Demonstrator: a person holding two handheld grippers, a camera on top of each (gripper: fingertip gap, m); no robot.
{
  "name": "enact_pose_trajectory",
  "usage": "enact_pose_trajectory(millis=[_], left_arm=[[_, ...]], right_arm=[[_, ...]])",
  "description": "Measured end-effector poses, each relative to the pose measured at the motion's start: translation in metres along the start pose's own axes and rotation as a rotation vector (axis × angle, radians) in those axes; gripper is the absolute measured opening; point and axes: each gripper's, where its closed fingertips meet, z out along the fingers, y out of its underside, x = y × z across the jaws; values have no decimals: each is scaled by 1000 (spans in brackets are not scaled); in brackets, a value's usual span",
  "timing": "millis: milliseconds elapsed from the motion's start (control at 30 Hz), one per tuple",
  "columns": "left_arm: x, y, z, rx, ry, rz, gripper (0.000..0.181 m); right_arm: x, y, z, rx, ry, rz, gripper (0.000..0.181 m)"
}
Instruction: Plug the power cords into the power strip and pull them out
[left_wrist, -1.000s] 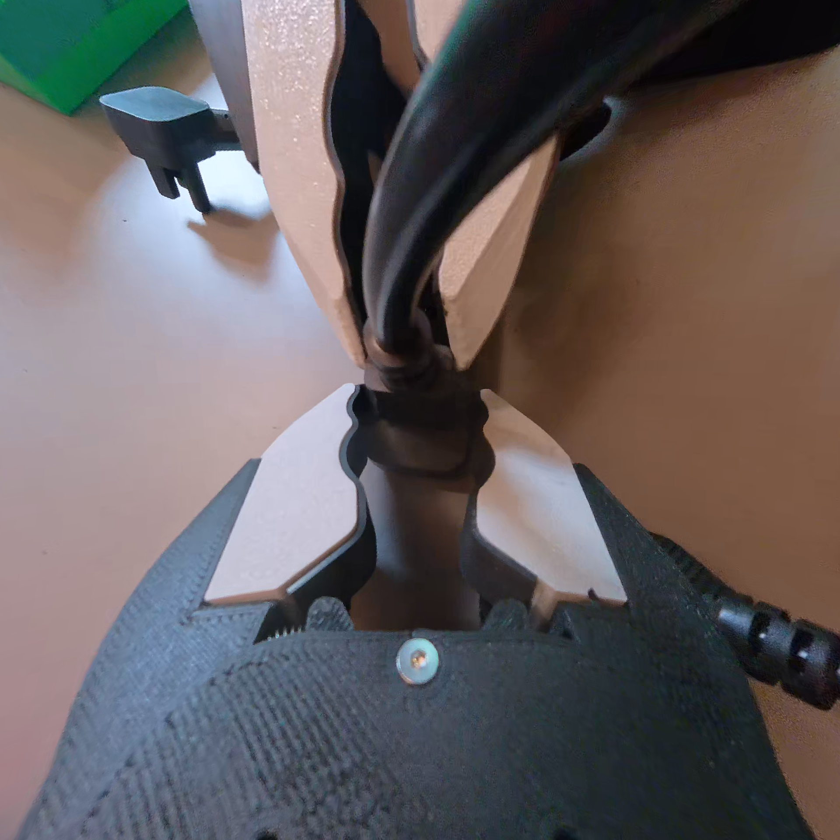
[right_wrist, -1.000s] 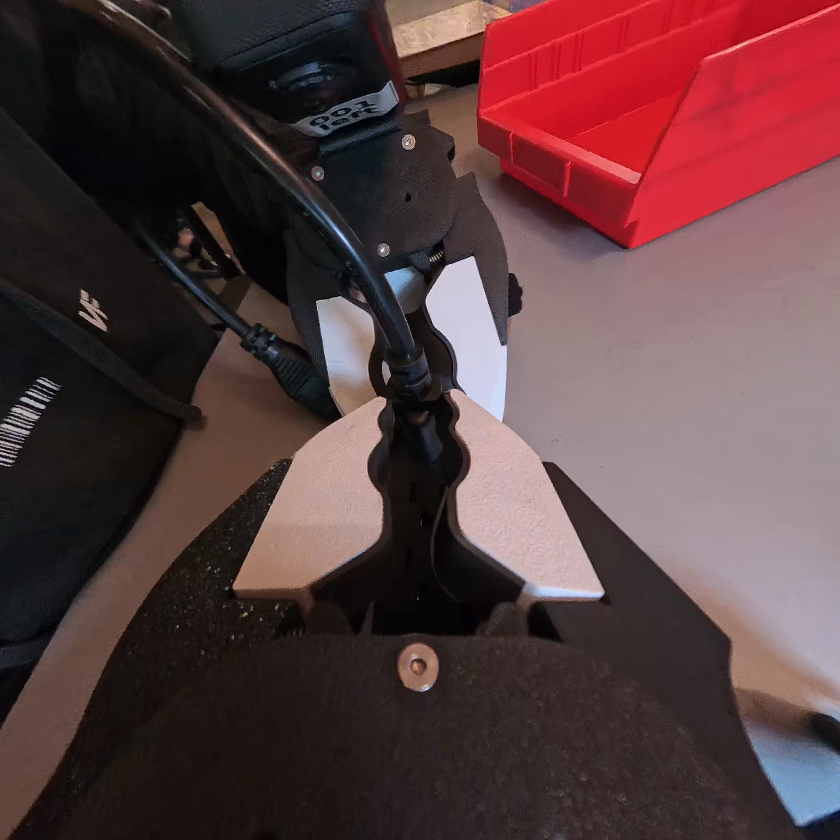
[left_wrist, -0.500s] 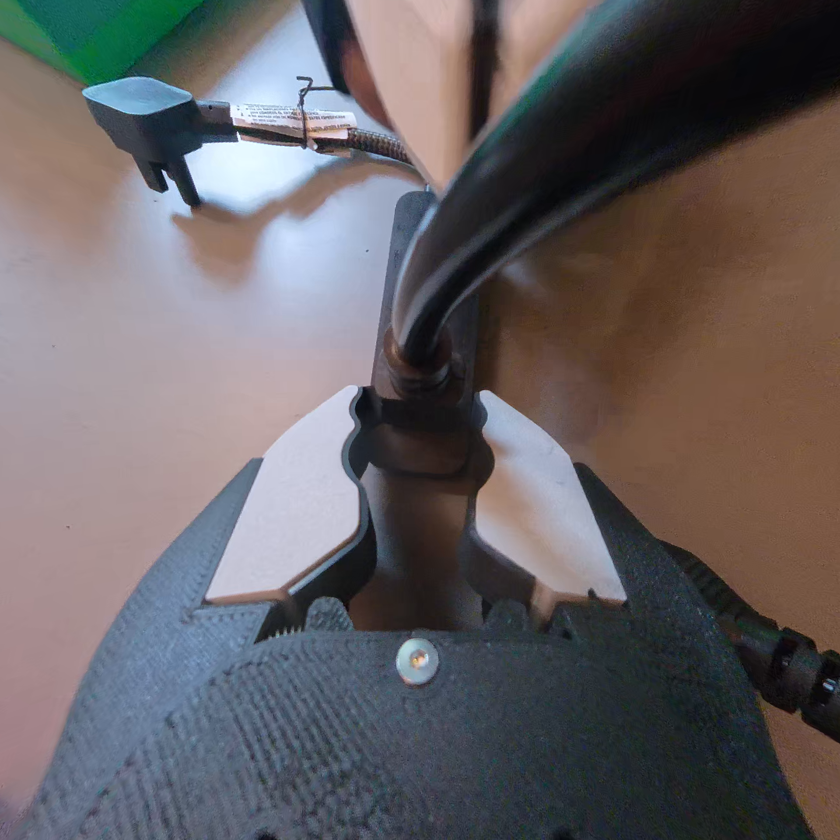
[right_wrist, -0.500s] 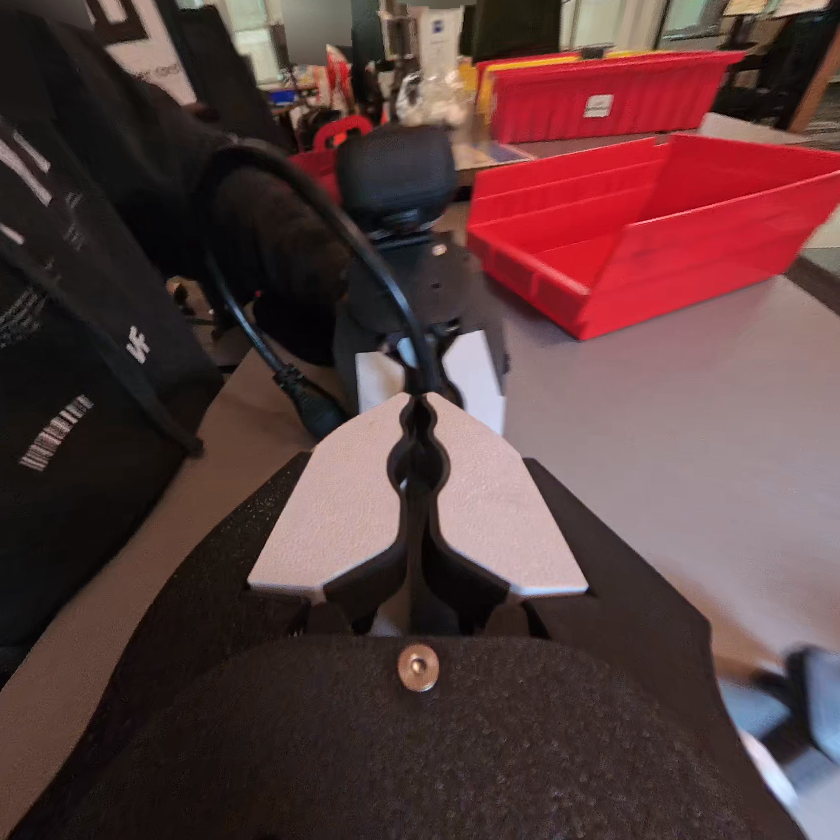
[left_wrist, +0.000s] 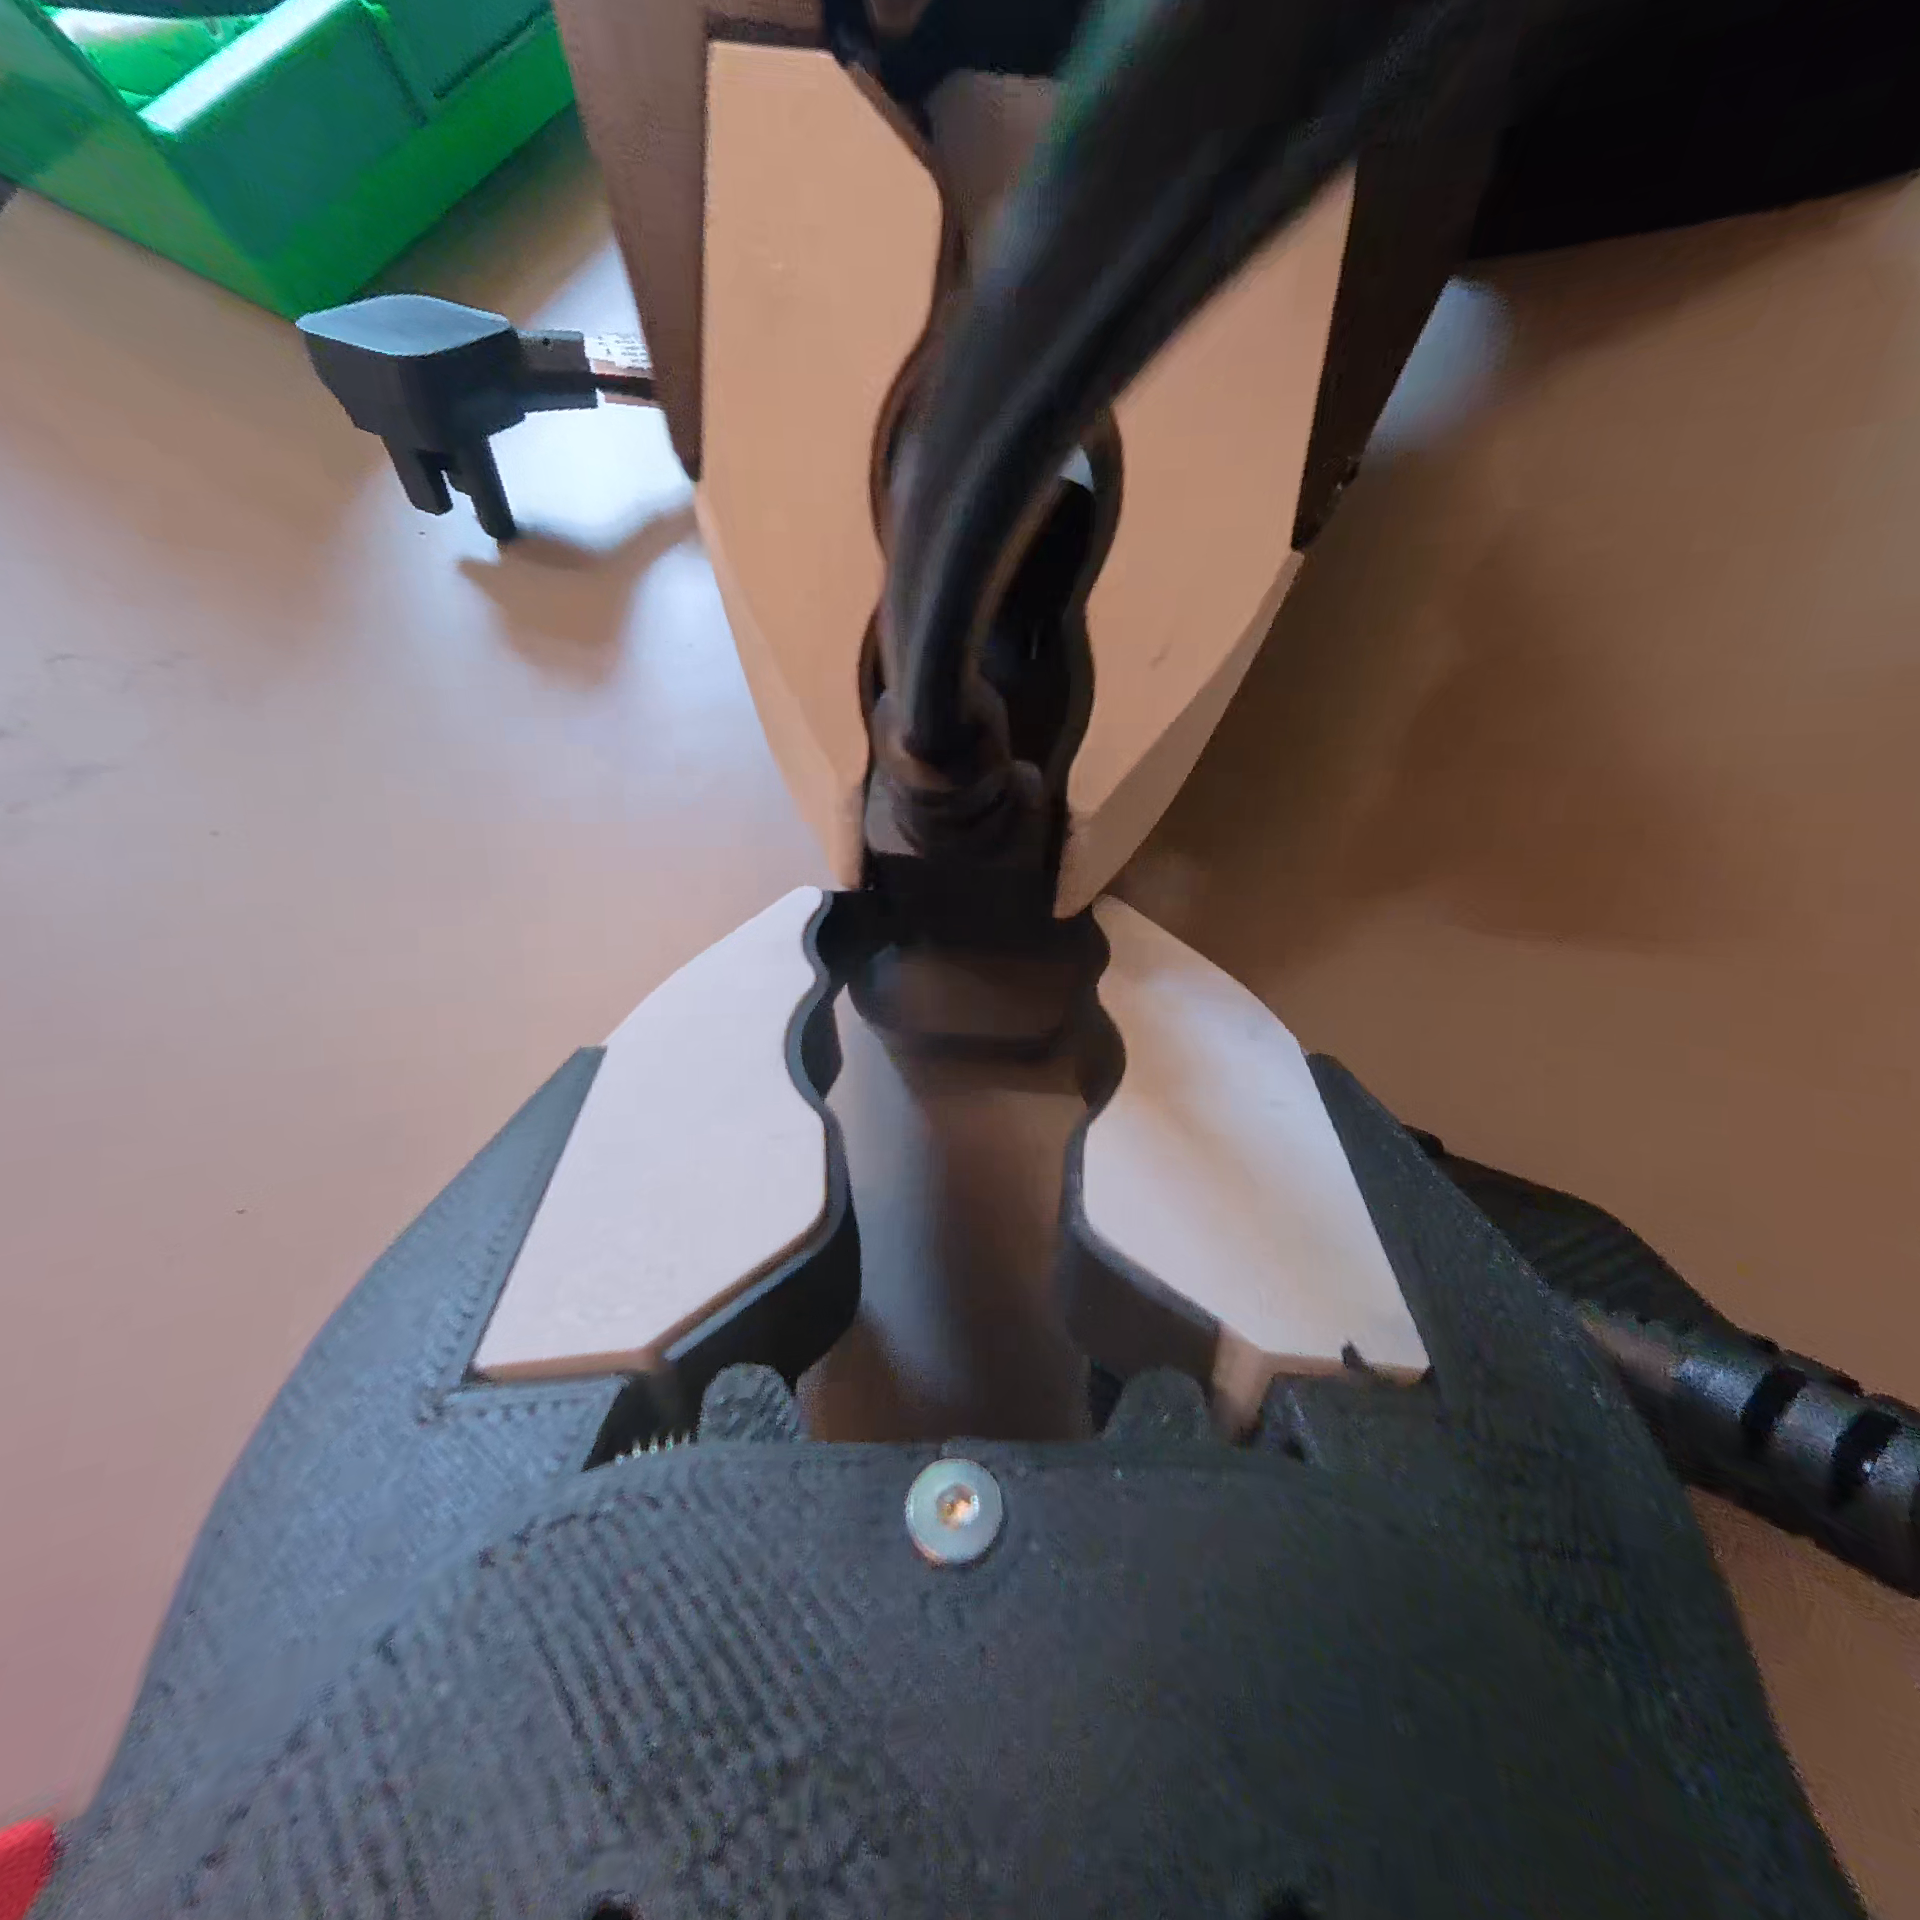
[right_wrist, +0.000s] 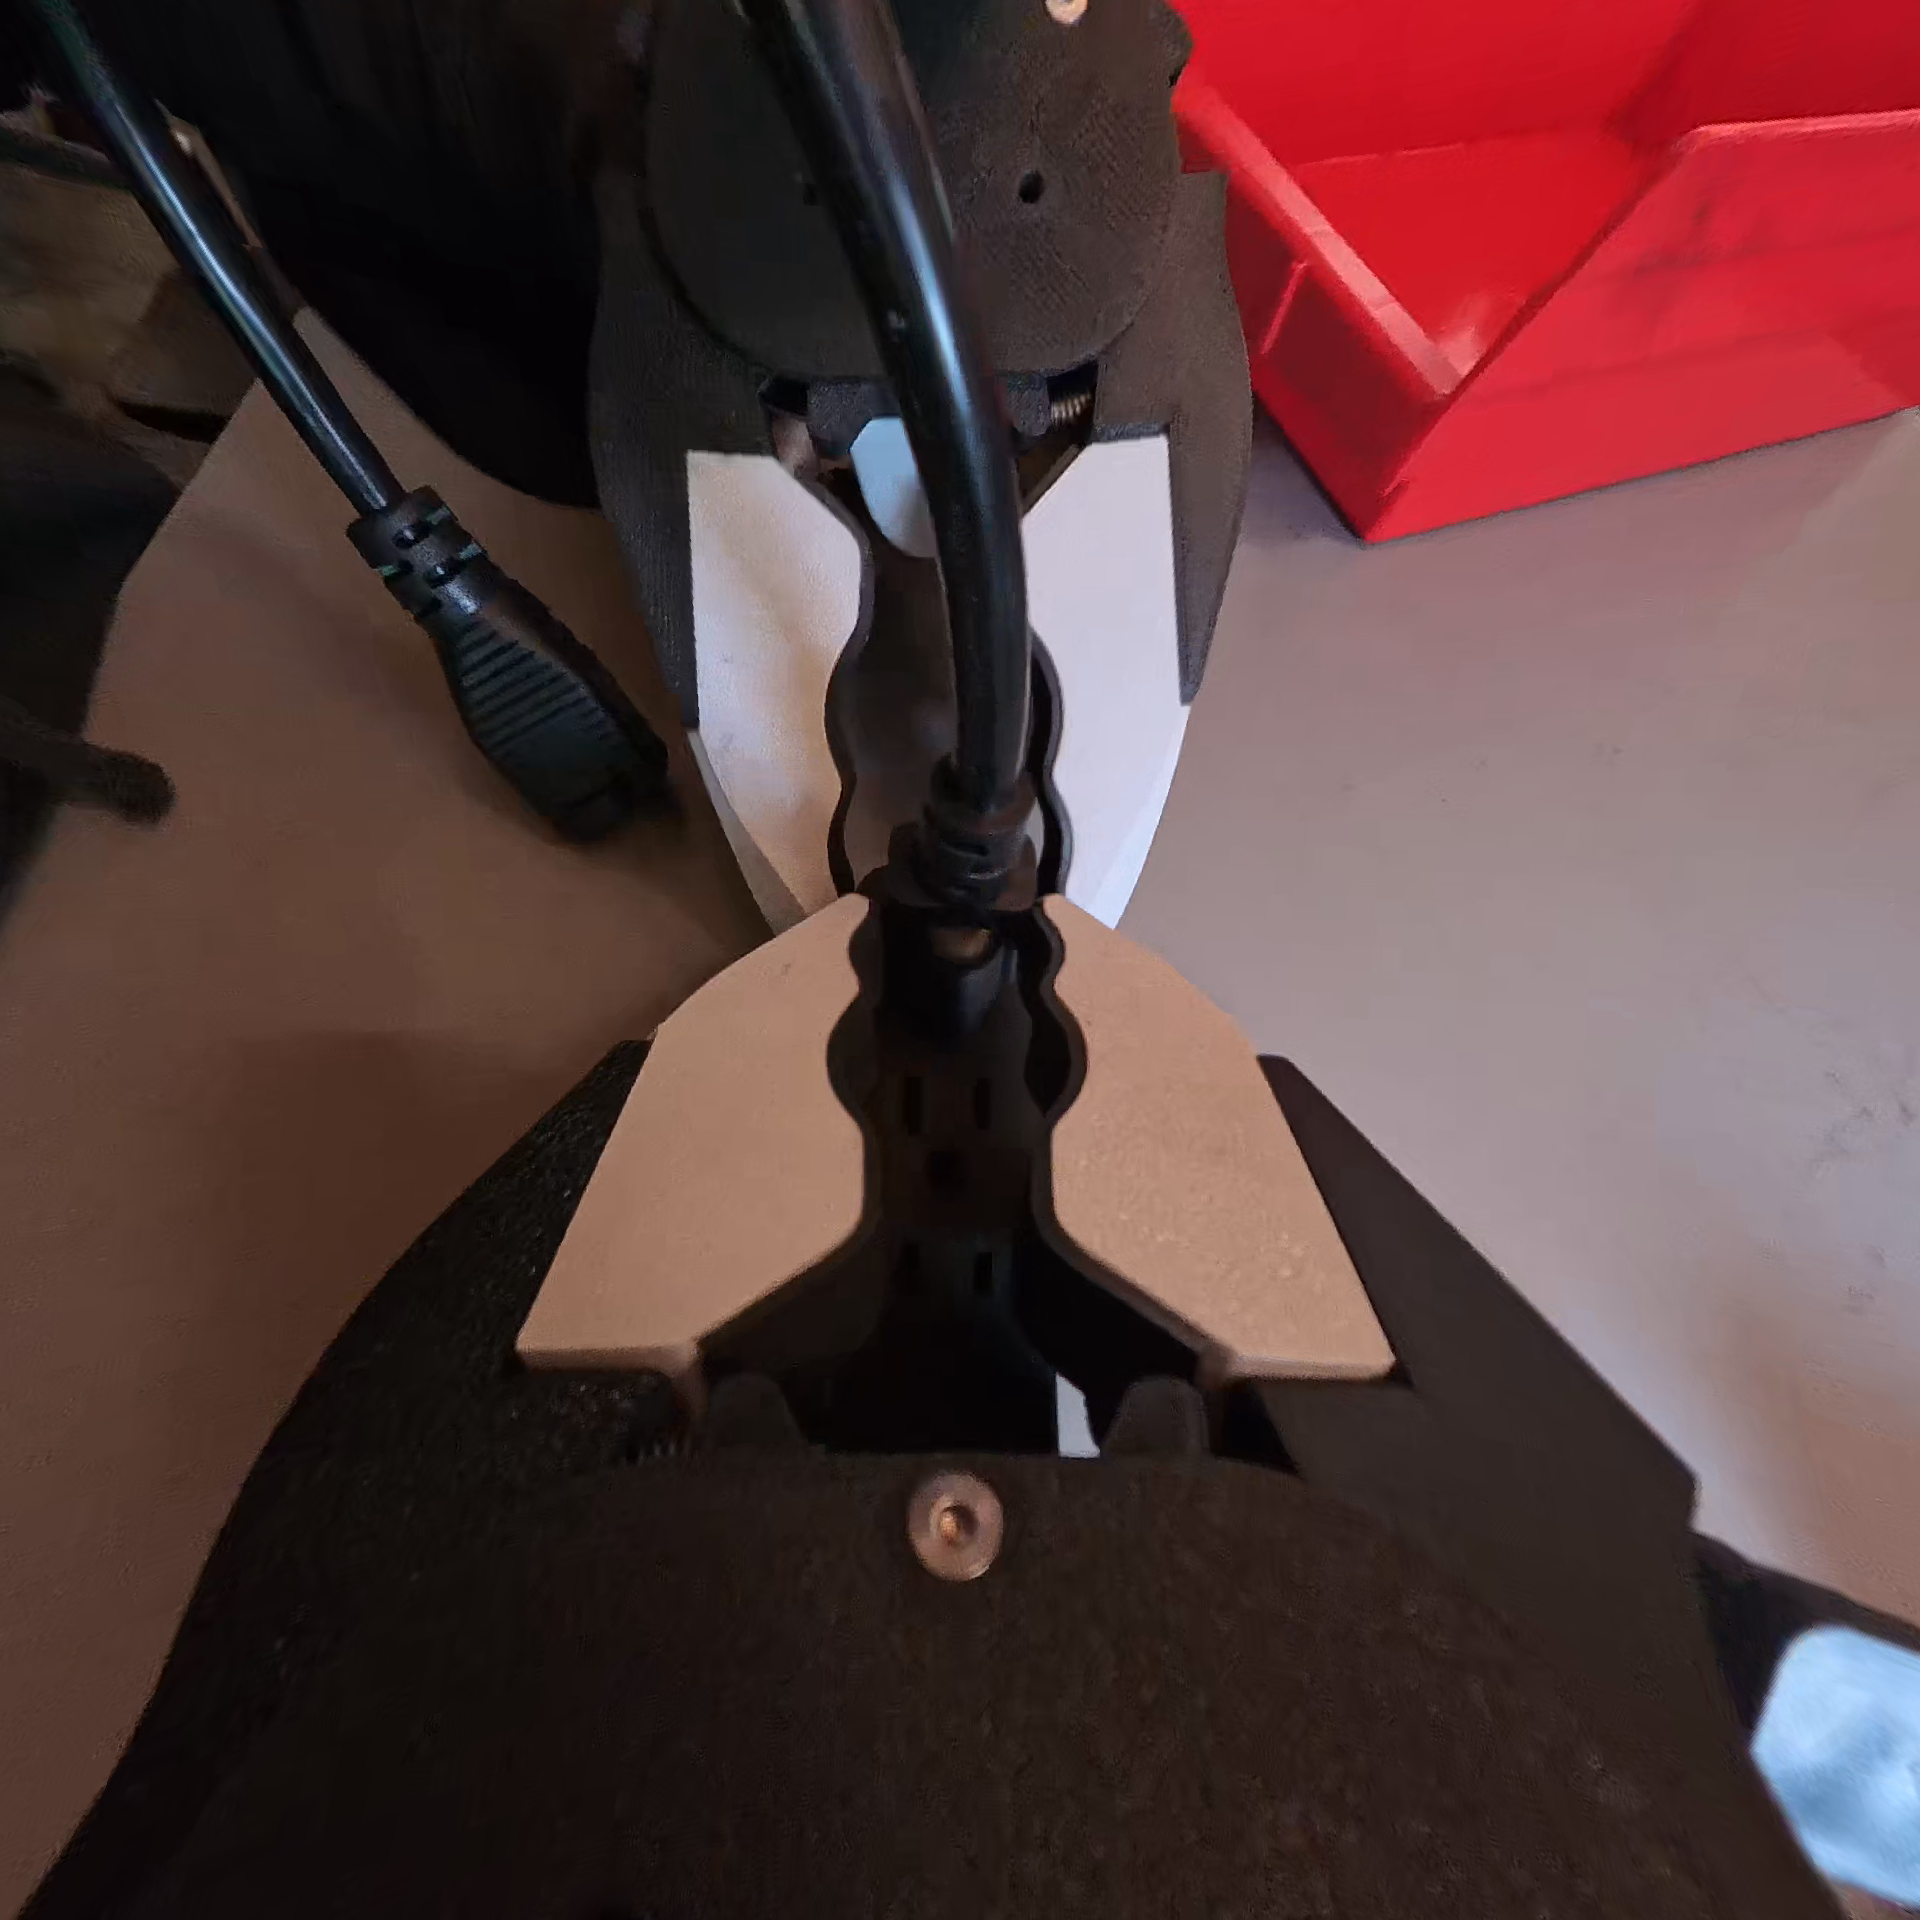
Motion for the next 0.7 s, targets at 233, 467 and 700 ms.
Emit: enact_pose_trajectory(millis=[233, 467, 700], left_arm=[[7, 0, 2, 34, 9, 19, 41], [1, 0, 4, 25, 32, -63, 44], [-4, -9, 1, 41, -46, -16, 42]], right_arm=[[-4, -3, -1, 54, -91, 154, 23], [-2, -8, -5, 77, 13, -10, 23], [9, -8, -11, 160, -104, 200, 22]])
